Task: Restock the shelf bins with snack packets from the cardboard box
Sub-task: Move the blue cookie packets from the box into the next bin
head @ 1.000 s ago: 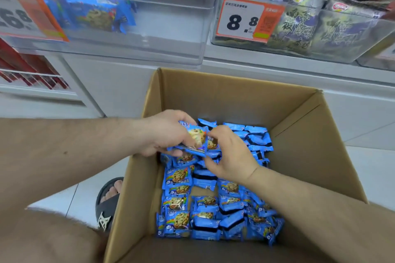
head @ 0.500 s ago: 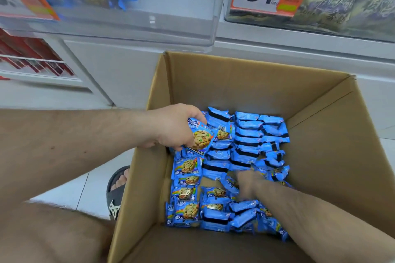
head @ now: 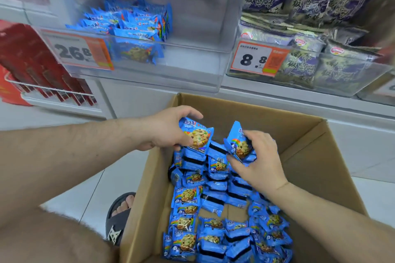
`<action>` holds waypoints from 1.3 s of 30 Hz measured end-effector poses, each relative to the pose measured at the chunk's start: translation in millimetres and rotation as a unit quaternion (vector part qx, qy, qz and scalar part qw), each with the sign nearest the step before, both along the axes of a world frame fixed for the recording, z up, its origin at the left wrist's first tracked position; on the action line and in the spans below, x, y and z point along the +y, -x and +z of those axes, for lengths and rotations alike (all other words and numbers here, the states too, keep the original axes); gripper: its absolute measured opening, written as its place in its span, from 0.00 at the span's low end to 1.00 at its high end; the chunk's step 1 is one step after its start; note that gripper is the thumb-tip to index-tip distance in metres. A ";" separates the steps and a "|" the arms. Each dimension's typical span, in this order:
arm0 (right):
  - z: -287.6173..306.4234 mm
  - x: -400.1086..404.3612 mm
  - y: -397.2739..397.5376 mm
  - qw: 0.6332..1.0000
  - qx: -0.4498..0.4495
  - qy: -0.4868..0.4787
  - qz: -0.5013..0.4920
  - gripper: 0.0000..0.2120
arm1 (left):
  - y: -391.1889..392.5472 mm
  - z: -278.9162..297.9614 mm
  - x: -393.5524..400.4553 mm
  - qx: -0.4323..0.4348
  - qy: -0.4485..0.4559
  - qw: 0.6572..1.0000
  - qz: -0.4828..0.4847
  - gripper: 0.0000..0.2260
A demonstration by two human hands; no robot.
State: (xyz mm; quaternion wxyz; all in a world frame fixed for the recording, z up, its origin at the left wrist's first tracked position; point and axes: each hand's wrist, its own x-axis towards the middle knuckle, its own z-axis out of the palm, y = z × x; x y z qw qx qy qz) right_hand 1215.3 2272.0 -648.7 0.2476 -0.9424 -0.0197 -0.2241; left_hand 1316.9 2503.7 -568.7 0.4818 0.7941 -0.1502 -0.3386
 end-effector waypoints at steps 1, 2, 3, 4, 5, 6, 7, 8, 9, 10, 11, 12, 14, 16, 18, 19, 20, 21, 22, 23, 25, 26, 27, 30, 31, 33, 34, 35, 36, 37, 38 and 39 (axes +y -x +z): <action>20.3 6.1 -2.5 0.999 -0.030 0.005 0.025 0.29 | 1.2 5.1 2.2 0.000 0.017 1.000 -0.002 0.24; 38.7 12.6 -4.1 0.997 -0.052 0.019 0.052 0.30 | 2.4 10.4 4.1 -0.002 0.031 0.999 -0.007 0.24; 53.8 19.3 -5.3 0.994 -0.067 0.039 0.077 0.31 | 4.0 15.7 6.0 -0.003 0.044 0.999 -0.013 0.24; 66.5 26.1 -6.2 0.991 -0.074 0.061 0.098 0.32 | 5.5 21.2 7.7 -0.001 0.059 0.998 -0.019 0.25; 76.2 33.3 -7.1 0.987 -0.079 0.080 0.114 0.32 | 7.0 26.6 9.0 0.008 0.080 0.996 -0.023 0.26; 83.6 40.5 -7.9 0.985 -0.081 0.092 0.125 0.33 | 8.7 32.9 10.5 0.025 0.108 0.994 -0.024 0.28; 89.4 47.5 -8.9 0.983 -0.082 0.099 0.134 0.33 | 10.4 38.9 12.3 0.049 0.137 0.989 -0.024 0.29; 94.5 54.0 -9.9 0.981 -0.081 0.105 0.140 0.33 | 12.4 45.0 14.2 0.074 0.165 0.983 -0.025 0.30; 98.7 59.3 -11.1 0.980 -0.082 0.114 0.142 0.33 | 14.4 49.5 16.4 0.098 0.188 0.977 -0.030 0.31; 102.7 63.6 -12.7 0.978 -0.085 0.126 0.143 0.33 | 16.7 54.2 18.6 0.114 0.205 0.971 -0.036 0.30; 106.2 66.9 -14.8 0.976 -0.091 0.139 0.142 0.33 | 18.6 57.5 20.9 0.114 0.214 0.969 -0.040 0.28; 109.9 69.9 -16.9 0.973 -0.097 0.152 0.142 0.34 | 20.3 60.3 23.0 0.099 0.216 0.971 -0.040 0.25; 118.6 75.3 -20.5 0.970 -0.106 0.159 0.151 0.35 | 20.6 61.7 26.8 0.043 0.214 0.975 -0.029 0.22; 130.1 79.3 -22.8 0.974 -0.102 0.127 0.159 0.37 | 19.0 63.0 31.3 -0.003 0.219 0.976 -0.014 0.21; 143.5 82.7 -25.1 0.984 -0.091 0.057 0.141 0.38 | 16.6 67.3 37.1 -0.045 0.223 0.974 -0.003 0.22; 150.6 83.9 -26.6 0.989 -0.072 0.016 0.127 0.39 | 15.0 70.0 40.3 -0.065 0.220 0.973 -0.002 0.22; 157.7 85.6 -28.7 0.992 -0.043 -0.025 0.116 0.40 | 13.7 73.6 43.2 -0.081 0.219 0.972 -0.006 0.22; 164.1 87.5 -31.4 0.992 -0.007 -0.057 0.113 0.41 | 12.4 76.6 46.4 -0.094 0.219 0.971 -0.016 0.21; 170.4 89.9 -34.3 0.990 0.025 -0.073 0.116 0.43 | 11.2 79.6 49.3 -0.111 0.217 0.969 -0.029 0.21; 175.9 92.5 -37.8 0.988 0.054 -0.070 0.124 0.44 | 9.2 81.6 52.2 -0.131 0.211 0.968 -0.042 0.21; 186.1 98.0 -44.4 0.983 0.103 -0.035 0.148 0.41 | 6.8 85.1 57.1 -0.157 0.205 0.964 -0.059 0.20; 191.6 100.7 -47.5 0.980 0.115 -0.012 0.165 0.36 | 5.7 86.5 59.6 -0.166 0.206 0.962 -0.060 0.20; 197.1 103.1 -50.1 0.976 0.116 0.007 0.183 0.31 | 4.3 87.5 61.6 -0.178 0.208 0.960 -0.057 0.20; 210.7 108.2 -56.9 0.966 0.138 0.028 0.216 0.25 | -1.8 92.7 70.4 -0.231 0.205 0.951 -0.026 0.24; 212.9 109.4 -59.5 0.965 0.142 0.029 0.217 0.27 | -4.7 94.5 73.9 -0.247 0.200 0.948 -0.012 0.27; 217.0 113.1 -66.7 0.968 0.133 0.016 0.212 0.26 | -9.3 97.9 79.1 -0.267 0.192 0.944 0.013 0.31; 220.6 115.0 -70.9 0.970 0.121 0.004 0.210 0.24 | -11.2 99.9 80.7 -0.268 0.200 0.942 0.033 0.32; 225.5 116.6 -76.0 0.974 0.106 -0.005 0.203 0.22 | -14.1 101.5 81.8 -0.267 0.216 0.937 0.066 0.32; 231.9 117.5 -82.2 0.978 0.087 -0.007 0.188 0.22 | -17.0 104.1 82.9 -0.272 0.231 0.927 0.116 0.30; 239.2 117.2 -89.9 0.984 0.067 -0.003 0.167 0.21 | -21.9 106.4 85.1 -0.286 0.237 0.911 0.181 0.27; 247.5 116.5 -99.4 0.988 0.051 0.003 0.144 0.21 | -27.6 108.4 89.0 -0.308 0.230 0.889 0.249 0.22; 254.9 115.3 -110.4 0.991 0.045 0.008 0.126 0.20 | -34.9 108.4 95.2 -0.331 0.212 0.866 0.310 0.18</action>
